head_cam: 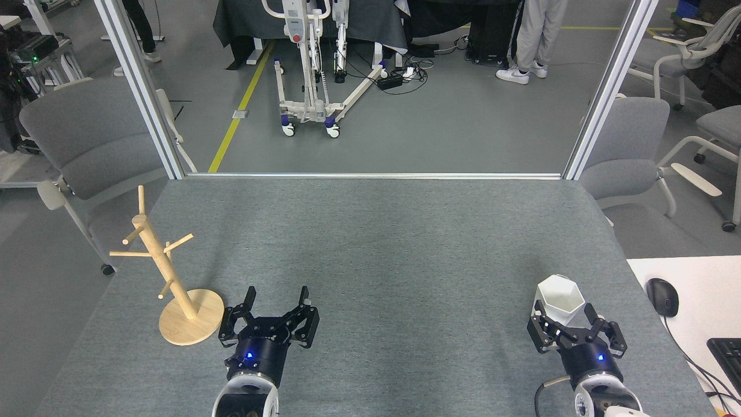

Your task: Hang cup on storage rack

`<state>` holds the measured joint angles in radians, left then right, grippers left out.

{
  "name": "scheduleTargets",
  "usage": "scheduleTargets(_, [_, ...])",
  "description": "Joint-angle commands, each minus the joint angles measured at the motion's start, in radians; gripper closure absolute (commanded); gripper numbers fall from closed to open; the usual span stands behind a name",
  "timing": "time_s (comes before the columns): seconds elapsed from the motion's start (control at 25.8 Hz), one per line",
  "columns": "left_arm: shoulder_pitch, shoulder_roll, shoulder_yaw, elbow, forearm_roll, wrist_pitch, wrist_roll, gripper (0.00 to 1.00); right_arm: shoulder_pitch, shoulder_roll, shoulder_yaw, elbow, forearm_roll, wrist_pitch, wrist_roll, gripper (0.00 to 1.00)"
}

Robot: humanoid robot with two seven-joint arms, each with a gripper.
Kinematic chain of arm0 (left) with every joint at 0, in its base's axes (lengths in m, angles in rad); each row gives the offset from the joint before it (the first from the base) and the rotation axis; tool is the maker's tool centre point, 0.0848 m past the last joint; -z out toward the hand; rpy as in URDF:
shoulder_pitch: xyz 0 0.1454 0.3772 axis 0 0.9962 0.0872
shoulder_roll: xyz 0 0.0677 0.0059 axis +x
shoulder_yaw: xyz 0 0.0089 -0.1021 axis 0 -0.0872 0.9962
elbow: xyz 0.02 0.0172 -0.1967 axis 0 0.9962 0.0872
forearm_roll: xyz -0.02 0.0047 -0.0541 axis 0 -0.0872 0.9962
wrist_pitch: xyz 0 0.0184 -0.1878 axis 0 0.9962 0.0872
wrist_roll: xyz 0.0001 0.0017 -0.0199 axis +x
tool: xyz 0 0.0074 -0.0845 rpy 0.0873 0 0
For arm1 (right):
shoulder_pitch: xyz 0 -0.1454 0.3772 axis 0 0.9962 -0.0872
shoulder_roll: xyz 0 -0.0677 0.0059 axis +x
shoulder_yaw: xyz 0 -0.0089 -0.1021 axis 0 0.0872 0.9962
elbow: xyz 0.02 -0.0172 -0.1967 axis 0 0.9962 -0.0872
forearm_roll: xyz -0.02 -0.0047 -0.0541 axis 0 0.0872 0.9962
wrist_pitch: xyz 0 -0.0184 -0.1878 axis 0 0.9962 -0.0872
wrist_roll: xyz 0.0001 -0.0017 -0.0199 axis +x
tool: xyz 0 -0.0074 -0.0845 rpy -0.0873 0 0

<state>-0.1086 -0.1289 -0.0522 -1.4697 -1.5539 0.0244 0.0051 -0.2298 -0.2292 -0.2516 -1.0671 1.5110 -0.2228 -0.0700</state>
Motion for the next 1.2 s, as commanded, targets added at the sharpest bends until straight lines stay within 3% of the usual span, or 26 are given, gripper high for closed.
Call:
scheduleTargets(0.0, [-0.003, 0.0, 0.0, 0.011, 0.0, -0.001, 0.001, 0.01, -0.017, -0.002, 0.0, 0.019, 0.002, 0.002, -0.004, 0.0])
scheduleTargets(1.16, [-0.056, -0.002, 0.0, 0.077, 0.0, 0.003, 0.0, 0.01, -0.097, -0.027, 0.003, 0.128, 0.012, 0.003, -0.005, 0.0])
